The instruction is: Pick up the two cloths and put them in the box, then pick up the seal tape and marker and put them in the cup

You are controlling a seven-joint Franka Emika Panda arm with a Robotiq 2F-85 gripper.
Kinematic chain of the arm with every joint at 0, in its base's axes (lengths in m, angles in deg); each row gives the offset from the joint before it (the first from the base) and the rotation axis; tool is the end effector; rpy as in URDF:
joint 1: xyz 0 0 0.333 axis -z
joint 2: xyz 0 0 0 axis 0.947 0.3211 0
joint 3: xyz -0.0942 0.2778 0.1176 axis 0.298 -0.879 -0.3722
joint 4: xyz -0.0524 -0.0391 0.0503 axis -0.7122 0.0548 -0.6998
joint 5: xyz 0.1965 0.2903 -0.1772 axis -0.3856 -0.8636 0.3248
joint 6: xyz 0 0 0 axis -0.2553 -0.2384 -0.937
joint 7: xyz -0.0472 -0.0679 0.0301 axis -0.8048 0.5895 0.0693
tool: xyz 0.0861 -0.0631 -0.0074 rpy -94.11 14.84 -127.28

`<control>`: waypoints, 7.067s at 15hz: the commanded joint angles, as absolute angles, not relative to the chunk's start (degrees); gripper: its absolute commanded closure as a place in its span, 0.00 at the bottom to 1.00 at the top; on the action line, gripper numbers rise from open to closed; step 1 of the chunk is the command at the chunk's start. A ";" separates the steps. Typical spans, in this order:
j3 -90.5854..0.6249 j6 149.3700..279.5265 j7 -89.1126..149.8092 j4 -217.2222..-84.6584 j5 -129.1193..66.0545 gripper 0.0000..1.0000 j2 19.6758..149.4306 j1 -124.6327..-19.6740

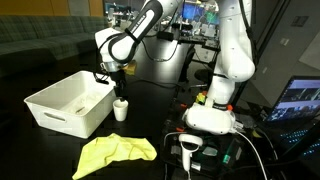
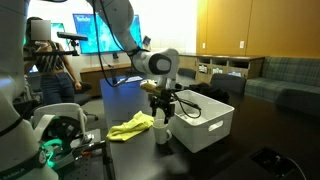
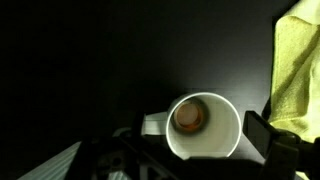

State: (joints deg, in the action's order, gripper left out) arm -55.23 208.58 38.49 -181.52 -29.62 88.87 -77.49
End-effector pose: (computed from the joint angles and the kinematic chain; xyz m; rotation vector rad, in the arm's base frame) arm 0.5274 0.1155 0.2132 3.0324 0.5202 -0.3979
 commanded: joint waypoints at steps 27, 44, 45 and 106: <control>-70.47 229.68 27.89 -197.39 -50.07 0.00 88.84 -90.67; -61.63 243.25 8.77 -195.95 -47.03 0.00 99.23 -102.85; -60.49 243.30 7.69 -196.15 -46.41 0.00 99.19 -103.88; -60.77 181.93 -20.10 -168.60 -22.94 0.97 67.51 -86.48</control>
State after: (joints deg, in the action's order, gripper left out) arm -61.11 181.55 -22.66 -172.20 -23.04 68.40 -88.73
